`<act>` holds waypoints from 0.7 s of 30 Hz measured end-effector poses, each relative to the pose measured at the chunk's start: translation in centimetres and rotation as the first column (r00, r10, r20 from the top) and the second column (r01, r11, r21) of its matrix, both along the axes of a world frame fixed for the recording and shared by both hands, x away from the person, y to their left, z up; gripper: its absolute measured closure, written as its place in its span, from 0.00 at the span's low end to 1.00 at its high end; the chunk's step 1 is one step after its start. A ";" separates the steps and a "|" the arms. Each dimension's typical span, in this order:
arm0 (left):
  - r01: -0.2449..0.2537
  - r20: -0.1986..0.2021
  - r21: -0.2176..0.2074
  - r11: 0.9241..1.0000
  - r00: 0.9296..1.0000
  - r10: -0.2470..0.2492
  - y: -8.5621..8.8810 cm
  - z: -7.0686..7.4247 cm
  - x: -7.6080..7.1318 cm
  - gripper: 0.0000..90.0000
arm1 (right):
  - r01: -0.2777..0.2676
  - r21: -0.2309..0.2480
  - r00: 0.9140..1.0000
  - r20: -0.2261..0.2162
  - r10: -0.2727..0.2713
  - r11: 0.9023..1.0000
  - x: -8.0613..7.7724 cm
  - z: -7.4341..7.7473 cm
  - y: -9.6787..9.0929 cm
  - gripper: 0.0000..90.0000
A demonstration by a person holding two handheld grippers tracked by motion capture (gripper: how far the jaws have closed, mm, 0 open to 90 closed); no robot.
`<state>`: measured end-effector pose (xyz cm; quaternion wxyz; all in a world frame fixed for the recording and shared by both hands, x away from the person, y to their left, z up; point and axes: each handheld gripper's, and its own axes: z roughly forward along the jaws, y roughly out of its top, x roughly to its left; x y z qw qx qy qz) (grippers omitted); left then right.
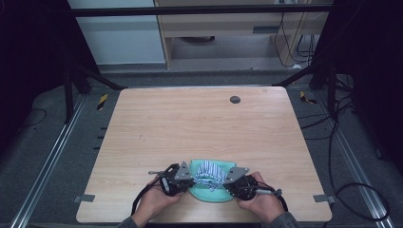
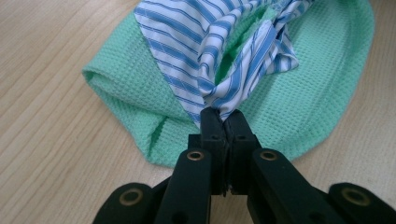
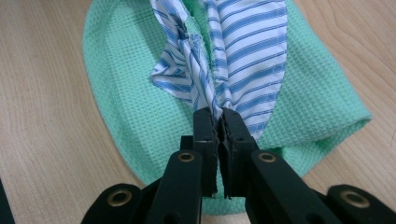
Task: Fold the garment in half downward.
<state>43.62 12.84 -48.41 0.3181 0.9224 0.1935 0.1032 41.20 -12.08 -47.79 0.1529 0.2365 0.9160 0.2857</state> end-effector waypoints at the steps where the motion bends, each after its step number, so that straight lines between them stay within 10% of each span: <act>1: 0.000 0.000 0.000 1.000 1.000 0.000 0.0 0.0 -0.1 0.97 | -0.002 -0.002 1.000 -0.001 0.002 1.000 0.0 0.0 0.0 0.95; 10: -0.060 0.018 -0.069 0.996 0.998 0.061 1.1 0.7 -1.6 0.48 | 0.051 0.046 0.999 -0.003 -0.051 0.998 -0.7 0.6 -1.0 0.56; 21: -0.143 0.039 -0.099 0.985 0.988 0.148 4.0 2.2 -0.5 0.23 | 0.162 0.095 0.986 0.014 -0.164 0.982 -0.3 1.2 -3.6 0.24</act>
